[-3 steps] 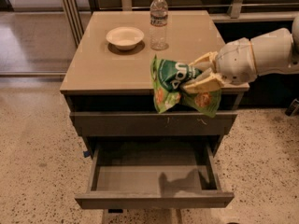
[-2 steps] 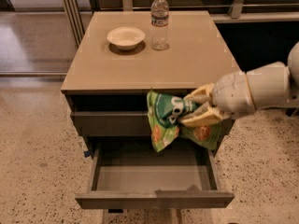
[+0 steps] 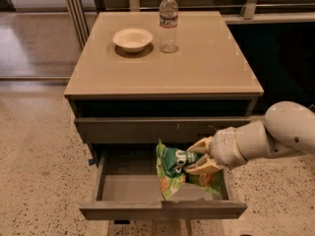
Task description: Place green rice chip bag into middle drawer
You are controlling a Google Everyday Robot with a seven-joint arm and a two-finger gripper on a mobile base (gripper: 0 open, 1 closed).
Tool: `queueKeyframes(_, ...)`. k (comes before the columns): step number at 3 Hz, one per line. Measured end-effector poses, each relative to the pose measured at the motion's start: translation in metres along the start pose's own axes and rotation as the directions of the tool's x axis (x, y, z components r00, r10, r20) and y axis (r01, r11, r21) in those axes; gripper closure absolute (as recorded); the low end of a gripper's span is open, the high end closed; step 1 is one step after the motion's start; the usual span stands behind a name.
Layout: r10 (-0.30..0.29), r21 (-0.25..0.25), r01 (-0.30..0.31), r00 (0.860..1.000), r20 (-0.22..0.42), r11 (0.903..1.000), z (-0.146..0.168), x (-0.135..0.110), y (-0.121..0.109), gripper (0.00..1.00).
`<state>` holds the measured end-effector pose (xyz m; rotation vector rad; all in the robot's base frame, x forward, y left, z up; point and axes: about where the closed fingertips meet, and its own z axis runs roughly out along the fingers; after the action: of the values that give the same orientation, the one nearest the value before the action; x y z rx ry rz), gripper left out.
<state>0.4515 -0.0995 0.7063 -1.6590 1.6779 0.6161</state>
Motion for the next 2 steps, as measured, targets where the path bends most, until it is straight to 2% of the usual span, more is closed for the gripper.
queueKeyframes(1, -0.007, 0.066, 0.009, 0.999, -0.032, 0.9978, 0.0094, 0.0145, -0.0149, 1.0)
queueKeyframes(2, -0.007, 0.066, 0.009, 0.999, -0.032, 0.9978, 0.0094, 0.0145, -0.015, 1.0)
